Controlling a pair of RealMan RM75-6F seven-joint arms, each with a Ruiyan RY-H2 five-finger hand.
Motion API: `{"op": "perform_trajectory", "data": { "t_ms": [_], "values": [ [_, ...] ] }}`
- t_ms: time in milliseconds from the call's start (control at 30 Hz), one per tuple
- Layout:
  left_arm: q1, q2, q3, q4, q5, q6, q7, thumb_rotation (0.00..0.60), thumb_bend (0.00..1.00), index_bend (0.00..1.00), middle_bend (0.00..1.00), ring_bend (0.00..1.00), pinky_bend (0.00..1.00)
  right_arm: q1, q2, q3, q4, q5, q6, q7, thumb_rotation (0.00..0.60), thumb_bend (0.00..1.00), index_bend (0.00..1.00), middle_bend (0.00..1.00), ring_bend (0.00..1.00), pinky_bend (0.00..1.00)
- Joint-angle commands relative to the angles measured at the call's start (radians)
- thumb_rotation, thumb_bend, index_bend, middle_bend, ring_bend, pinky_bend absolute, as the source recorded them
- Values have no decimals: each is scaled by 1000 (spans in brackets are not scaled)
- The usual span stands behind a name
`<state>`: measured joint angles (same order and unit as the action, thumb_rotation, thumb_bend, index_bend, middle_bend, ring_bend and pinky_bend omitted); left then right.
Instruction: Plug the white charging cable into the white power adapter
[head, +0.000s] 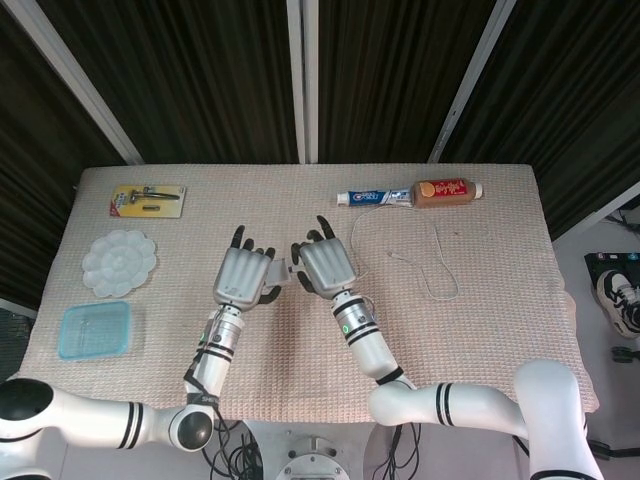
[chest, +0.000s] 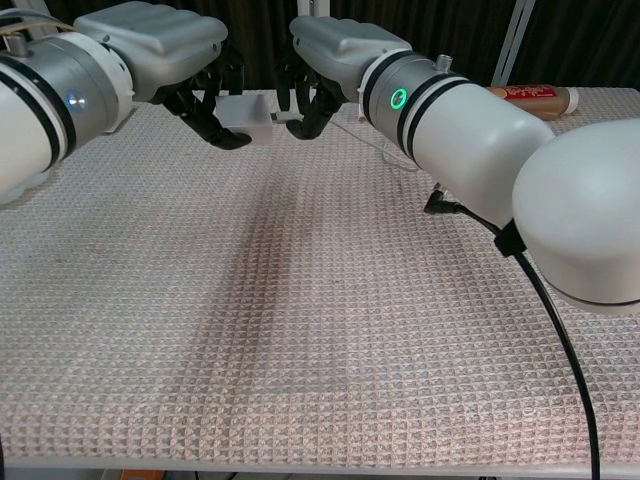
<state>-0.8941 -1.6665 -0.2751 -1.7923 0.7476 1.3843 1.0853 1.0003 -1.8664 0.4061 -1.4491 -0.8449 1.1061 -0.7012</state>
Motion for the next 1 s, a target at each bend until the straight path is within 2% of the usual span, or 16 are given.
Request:
{"op": "perform_trajectory", "data": {
  "t_ms": [33, 1000],
  "values": [
    [-5, -2, 1, -1, -6, 5, 6, 423, 243, 500, 527, 289, 117, 3, -2, -1, 1, 3, 3, 0, 600, 352, 658, 551, 252, 0],
    [-37, -40, 0, 42, -37, 21, 2, 428, 242, 500, 530, 290, 120, 20, -35, 16, 8, 75, 5, 62, 600, 346, 660, 542, 252, 0]
  ]
}}
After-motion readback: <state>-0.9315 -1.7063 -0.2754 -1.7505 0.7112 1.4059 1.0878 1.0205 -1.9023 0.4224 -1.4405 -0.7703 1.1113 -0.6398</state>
